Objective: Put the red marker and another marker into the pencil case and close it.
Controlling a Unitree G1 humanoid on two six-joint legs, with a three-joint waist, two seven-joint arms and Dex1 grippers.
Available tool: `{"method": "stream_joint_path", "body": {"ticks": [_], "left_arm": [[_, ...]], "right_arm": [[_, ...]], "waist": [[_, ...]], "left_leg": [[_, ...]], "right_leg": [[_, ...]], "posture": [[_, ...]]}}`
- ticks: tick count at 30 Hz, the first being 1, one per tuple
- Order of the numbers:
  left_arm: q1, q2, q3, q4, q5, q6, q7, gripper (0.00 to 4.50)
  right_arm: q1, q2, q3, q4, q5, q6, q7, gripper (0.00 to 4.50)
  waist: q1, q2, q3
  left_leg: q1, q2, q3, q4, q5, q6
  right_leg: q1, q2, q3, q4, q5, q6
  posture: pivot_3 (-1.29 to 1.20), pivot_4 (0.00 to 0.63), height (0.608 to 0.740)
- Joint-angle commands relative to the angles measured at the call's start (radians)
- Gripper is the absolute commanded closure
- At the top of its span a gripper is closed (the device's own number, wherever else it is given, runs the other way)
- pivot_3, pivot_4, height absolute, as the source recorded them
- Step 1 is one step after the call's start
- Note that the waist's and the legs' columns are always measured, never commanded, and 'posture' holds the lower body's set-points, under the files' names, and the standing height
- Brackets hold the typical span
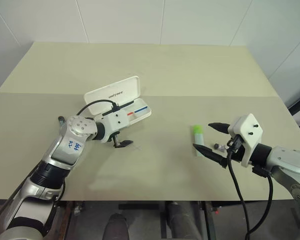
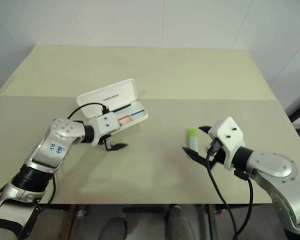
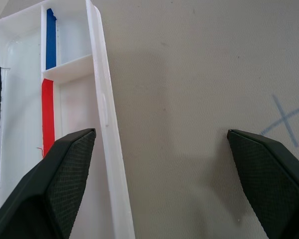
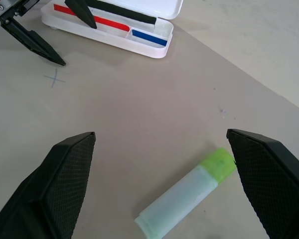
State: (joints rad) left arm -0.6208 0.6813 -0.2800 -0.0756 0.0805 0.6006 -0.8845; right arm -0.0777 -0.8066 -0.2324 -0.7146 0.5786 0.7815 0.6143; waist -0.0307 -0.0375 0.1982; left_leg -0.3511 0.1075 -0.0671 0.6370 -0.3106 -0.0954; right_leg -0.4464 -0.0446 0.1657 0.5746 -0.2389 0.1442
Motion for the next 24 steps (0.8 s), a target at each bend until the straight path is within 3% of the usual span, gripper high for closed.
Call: {"method": "stream_joint_path", "body": {"ticks": [1, 11, 15, 24], "left_arm": [[-0.008, 0.008, -0.013, 0.013, 0.034, -0.028, 0.017, 0.00], [-0.053, 0.010, -0.036, 0.031, 0.076, -0.024, 0.019, 0.00], [-0.059, 0.012, -0.046, 0.032, 0.081, -0.002, 0.016, 1.17], [-0.066, 0.001, -0.036, 0.033, 0.088, 0.008, 0.029, 4.27]], "right_arm": [[-0.004, -0.011, -0.031, -0.038, 0.004, -0.003, -0.013, 0.03], [-0.013, -0.009, -0.027, -0.035, 0.003, 0.003, -0.017, 0.03], [-0.017, -0.011, -0.024, -0.031, 0.004, 0.005, -0.018, 0.00], [-0.026, -0.016, -0.024, -0.023, 0.003, 0.004, -0.012, 0.00]], "waist": [[0.000, 0.000, 0.000], [0.000, 0.000, 0.000], [0.000, 0.000, 0.000], [-0.003, 0.000, 0.000]], "left_leg": [[0.000, 0.000, 0.000, 0.000, 0.000, 0.000], [0.000, 0.000, 0.000, 0.001, 0.000, 0.000], [0.000, 0.000, 0.000, 0.000, 0.000, 0.000], [-0.001, 0.000, 0.000, 0.000, 0.000, 0.000]], "right_leg": [[0.000, 0.000, 0.000, 0.000, 0.000, 0.000], [0.000, 0.000, 0.000, 0.000, 0.000, 0.000], [0.000, 0.000, 0.000, 0.000, 0.000, 0.000], [0.000, 0.000, 0.000, -0.001, 0.000, 0.000]], "posture": [[0.00, 0.150, 0.740], [0.00, 0.150, 0.740], [0.00, 0.150, 0.740], [0.00, 0.150, 0.740]]}}
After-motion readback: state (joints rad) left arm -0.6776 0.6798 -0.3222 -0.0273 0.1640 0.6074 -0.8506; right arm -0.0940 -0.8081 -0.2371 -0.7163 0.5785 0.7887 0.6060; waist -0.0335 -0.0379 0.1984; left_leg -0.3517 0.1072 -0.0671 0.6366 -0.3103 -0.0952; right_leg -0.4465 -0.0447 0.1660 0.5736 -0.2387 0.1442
